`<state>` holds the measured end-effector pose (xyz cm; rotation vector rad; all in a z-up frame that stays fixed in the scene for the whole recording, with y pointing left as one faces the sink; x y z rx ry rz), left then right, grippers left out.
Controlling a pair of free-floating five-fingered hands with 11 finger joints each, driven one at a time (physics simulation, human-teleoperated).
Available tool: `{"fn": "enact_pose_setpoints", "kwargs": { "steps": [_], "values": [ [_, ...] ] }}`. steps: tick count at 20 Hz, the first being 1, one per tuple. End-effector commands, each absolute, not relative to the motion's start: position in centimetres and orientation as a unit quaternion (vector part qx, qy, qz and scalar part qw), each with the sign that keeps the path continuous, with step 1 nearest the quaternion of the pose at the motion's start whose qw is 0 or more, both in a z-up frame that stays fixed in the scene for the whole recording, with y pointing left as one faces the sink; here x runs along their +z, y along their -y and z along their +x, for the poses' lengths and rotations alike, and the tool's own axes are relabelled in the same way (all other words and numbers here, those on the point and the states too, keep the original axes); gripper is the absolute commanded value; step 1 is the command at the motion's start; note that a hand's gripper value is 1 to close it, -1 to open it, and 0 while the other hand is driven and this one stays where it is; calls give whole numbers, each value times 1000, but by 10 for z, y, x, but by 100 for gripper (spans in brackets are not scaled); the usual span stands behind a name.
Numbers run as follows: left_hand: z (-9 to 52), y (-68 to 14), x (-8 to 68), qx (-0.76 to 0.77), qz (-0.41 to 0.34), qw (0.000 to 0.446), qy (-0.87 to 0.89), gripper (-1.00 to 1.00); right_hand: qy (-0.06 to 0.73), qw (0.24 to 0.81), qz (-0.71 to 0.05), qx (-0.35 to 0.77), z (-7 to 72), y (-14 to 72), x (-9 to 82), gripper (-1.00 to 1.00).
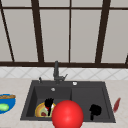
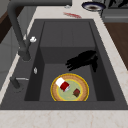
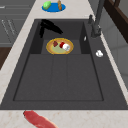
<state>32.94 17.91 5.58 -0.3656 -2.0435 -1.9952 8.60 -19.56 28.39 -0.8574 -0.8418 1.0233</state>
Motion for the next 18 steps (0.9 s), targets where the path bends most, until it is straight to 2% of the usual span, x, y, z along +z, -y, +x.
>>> {"fn": "enact_pose_setpoints", "kwargs": {
  "steps": [1, 14, 18],
  "values": [
    [337, -180, 39, -680, -130, 182, 698, -100, 379, 704, -386, 460, 86, 196, 284, 0],
    [414, -191, -5, -673, -170, 197, 692, -100, 379, 704, -386, 460, 86, 196, 284, 0],
    [419, -200, -25, -675, -167, 175, 697, -100, 379, 704, -386, 460, 86, 196, 284, 0]
  ]
}}
